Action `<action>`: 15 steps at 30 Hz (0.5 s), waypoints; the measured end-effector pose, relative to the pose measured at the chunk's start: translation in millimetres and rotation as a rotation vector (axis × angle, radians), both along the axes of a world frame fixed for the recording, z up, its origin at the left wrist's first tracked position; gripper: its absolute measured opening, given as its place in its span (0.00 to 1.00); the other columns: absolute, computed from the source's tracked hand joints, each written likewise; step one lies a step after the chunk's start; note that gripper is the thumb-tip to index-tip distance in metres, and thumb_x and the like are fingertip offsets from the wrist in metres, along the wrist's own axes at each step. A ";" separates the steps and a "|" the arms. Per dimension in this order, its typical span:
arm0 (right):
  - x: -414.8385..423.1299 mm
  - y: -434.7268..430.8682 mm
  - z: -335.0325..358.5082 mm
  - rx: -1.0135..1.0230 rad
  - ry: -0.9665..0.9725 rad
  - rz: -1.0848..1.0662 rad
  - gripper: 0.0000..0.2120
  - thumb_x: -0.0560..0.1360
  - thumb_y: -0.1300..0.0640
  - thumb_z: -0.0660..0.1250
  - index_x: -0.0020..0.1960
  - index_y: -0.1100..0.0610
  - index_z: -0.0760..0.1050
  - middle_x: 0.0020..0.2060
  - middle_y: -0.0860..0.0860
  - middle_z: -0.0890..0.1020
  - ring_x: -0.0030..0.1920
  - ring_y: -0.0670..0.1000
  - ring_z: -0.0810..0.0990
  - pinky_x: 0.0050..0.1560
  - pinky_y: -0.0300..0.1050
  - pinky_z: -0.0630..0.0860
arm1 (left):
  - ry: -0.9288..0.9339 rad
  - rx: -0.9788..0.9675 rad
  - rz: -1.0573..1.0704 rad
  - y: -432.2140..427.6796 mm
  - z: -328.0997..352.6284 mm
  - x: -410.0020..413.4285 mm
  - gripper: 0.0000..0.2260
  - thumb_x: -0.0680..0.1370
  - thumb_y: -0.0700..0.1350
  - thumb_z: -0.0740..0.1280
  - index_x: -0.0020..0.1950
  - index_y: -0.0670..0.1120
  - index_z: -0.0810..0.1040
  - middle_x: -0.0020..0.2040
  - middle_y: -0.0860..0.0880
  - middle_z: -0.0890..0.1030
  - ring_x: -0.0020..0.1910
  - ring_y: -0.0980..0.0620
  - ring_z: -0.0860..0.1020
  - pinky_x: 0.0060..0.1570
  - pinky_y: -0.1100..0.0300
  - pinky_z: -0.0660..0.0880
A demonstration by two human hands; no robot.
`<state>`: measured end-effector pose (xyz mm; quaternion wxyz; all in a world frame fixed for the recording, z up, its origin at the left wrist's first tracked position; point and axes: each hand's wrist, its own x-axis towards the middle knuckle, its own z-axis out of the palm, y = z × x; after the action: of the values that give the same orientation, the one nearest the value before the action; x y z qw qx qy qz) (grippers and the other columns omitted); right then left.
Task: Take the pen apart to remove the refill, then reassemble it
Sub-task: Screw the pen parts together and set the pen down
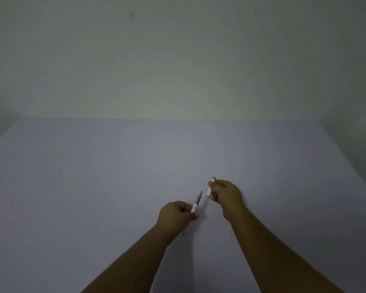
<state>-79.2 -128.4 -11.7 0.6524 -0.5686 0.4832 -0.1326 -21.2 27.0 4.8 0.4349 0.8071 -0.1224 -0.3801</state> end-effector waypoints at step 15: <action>-2.6 11.0 23.2 0.260 -0.150 0.133 0.08 0.72 0.62 0.70 0.51 0.59 0.77 0.36 0.52 0.77 0.33 0.48 0.72 0.35 0.40 0.74 | 0.046 -0.052 -0.011 -6.4 7.3 -3.4 0.03 0.69 0.45 0.75 0.40 0.50 0.82 0.38 0.51 0.81 0.38 0.52 0.76 0.39 0.59 0.73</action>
<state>-81.8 -117.4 11.6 0.7621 -0.4986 0.4075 -0.0674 -24.6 20.7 12.1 0.4564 0.7858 -0.1267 -0.3977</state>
